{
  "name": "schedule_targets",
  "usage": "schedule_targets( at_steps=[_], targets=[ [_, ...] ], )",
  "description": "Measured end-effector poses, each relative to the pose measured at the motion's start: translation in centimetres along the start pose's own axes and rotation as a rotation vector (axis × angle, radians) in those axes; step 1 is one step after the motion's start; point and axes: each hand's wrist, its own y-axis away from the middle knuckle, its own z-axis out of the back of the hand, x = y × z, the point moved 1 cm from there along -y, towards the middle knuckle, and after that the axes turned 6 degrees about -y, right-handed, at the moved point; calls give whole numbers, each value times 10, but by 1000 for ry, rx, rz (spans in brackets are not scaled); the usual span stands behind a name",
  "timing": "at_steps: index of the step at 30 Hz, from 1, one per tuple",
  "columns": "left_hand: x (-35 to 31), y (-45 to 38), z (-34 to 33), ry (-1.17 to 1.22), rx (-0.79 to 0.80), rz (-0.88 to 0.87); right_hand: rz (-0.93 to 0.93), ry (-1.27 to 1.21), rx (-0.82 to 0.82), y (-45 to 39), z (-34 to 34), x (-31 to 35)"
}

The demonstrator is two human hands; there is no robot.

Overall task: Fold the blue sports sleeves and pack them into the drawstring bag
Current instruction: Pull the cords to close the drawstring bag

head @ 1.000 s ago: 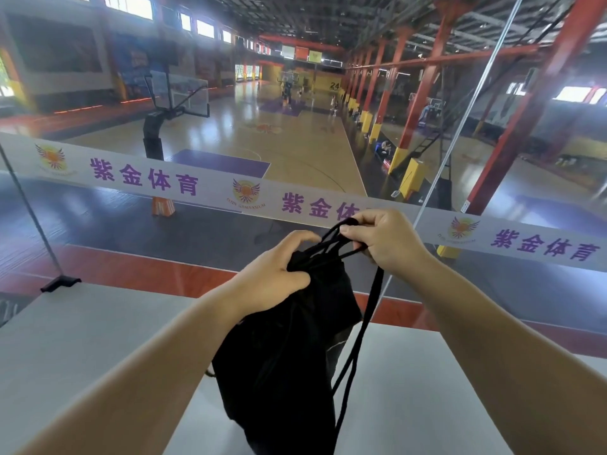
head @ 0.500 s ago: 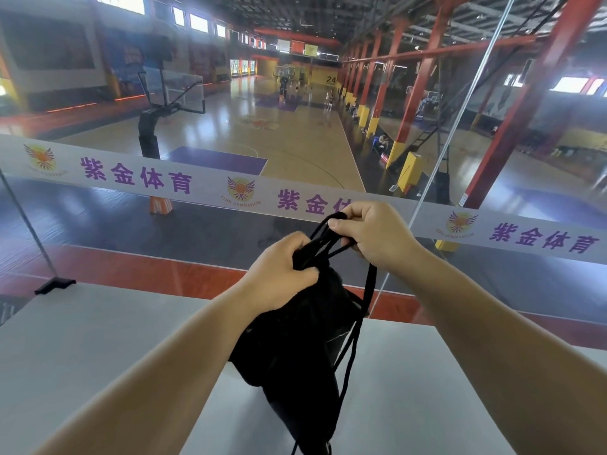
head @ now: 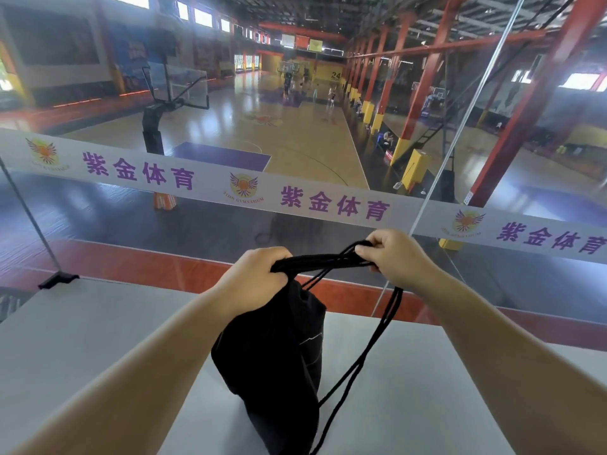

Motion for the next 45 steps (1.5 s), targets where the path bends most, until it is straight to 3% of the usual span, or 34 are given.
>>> schedule_targets(
  at_steps=[3,6,10,14,17,22,29,37,42,45],
  targets=[
    [-5,0,-2,26,-24,19,-64,86,93,1,-12,-5],
    [-6,-1,-2,6,-9,35,-94,-1,217,6,-17,-3],
    [-7,0,-4,5,31,39,112,16,454,16,-24,7],
    [-11,2,-2,22,61,29,143,-15,574,16,-45,15],
    [-7,4,0,42,86,23,172,-73,573,14,-58,19],
    [1,9,3,81,106,34,223,-63,414,13,-52,28],
    [1,9,12,-105,42,7,500,438,322,11,-24,46],
    [12,19,17,-170,-70,-45,500,644,320,22,7,21],
    [7,17,11,-268,-72,-50,445,571,294,21,5,9],
    [6,13,16,-302,-83,-50,360,398,318,20,10,7]
  ],
)
